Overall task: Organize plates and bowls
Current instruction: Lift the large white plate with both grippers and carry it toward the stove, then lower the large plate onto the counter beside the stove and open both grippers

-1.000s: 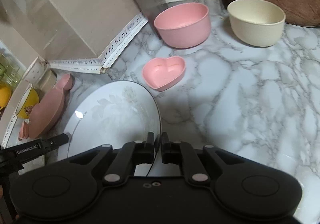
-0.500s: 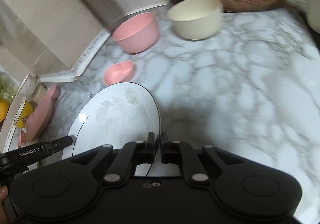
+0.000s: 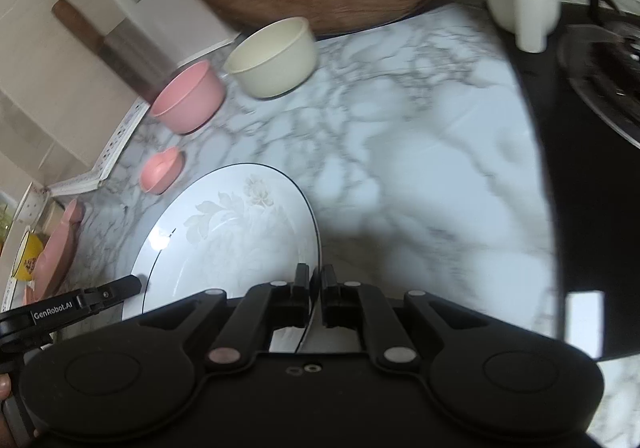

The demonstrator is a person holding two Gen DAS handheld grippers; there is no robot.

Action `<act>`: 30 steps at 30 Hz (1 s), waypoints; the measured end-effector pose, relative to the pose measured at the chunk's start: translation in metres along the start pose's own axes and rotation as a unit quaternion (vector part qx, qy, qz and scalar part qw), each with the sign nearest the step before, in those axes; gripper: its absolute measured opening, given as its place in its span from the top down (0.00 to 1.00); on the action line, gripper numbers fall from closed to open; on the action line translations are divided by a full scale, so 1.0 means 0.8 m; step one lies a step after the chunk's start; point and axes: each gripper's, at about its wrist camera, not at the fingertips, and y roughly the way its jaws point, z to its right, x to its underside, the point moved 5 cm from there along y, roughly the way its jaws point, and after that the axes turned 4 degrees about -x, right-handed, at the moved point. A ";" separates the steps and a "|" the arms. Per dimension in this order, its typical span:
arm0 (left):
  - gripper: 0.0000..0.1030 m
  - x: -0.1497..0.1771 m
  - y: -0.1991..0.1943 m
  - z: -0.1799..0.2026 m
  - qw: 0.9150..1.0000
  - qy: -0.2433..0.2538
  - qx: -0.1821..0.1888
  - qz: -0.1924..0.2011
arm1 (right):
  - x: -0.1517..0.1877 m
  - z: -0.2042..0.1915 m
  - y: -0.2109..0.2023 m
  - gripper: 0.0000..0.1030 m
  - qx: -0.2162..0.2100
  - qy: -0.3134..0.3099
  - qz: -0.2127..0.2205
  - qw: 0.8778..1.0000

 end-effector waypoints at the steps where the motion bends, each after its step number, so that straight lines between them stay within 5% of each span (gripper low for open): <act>1: 0.89 0.002 0.001 0.007 1.000 0.002 0.003 -0.001 | 0.000 0.006 -0.006 0.94 0.002 0.000 0.003 1.000; 15: 0.89 0.024 0.008 0.101 0.998 0.057 0.026 -0.011 | 0.005 0.081 -0.050 0.93 0.030 0.031 0.017 0.999; 30: 0.89 0.037 0.014 0.126 0.996 0.085 0.017 -0.015 | 0.007 0.095 -0.054 0.92 0.050 0.029 0.011 0.998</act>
